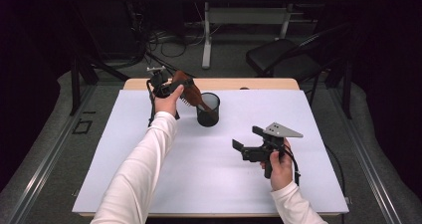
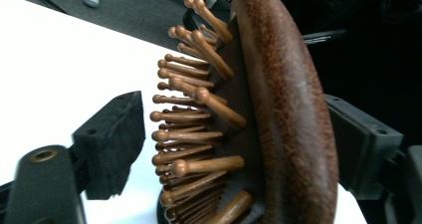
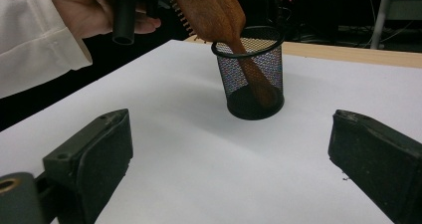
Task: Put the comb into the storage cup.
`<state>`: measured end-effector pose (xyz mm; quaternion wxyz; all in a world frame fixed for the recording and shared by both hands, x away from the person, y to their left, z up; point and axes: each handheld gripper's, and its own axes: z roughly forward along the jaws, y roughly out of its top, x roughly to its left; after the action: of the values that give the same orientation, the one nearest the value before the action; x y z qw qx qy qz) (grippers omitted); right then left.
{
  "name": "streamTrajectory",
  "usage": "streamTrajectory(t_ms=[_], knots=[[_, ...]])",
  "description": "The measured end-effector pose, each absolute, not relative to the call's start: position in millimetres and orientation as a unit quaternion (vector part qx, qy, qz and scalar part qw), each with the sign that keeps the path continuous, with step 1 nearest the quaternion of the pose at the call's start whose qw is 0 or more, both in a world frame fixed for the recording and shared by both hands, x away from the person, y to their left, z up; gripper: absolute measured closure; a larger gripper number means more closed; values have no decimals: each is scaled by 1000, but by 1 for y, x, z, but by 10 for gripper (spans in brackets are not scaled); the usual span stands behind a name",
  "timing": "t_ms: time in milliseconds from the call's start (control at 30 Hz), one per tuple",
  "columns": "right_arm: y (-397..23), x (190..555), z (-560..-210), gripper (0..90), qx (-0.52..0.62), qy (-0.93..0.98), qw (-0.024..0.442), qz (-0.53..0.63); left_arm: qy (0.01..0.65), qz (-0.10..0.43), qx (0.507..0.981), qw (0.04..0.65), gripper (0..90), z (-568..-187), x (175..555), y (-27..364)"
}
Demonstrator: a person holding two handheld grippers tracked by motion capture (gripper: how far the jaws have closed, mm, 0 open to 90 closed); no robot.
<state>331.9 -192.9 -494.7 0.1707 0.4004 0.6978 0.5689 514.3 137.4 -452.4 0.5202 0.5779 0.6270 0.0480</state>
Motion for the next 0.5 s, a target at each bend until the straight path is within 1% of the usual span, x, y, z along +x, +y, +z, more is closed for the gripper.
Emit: streamTrajectory(t_ms=[67,167,267,333,500], knots=[[-193,332,-495,34,401,697,170,569,630,52,575,520,154,-452,514,138],[-193,332,-495,34,401,697,170,569,634,51,569,521,125,-452,514,138],[-192,332,-495,34,401,696,170,571,640,46,561,522,39,-452,514,138],[-192,332,-495,34,400,697,170,571,640,48,563,521,3,-451,514,138],[-193,332,-495,34,401,698,170,568,636,45,562,527,3,-450,513,139]])
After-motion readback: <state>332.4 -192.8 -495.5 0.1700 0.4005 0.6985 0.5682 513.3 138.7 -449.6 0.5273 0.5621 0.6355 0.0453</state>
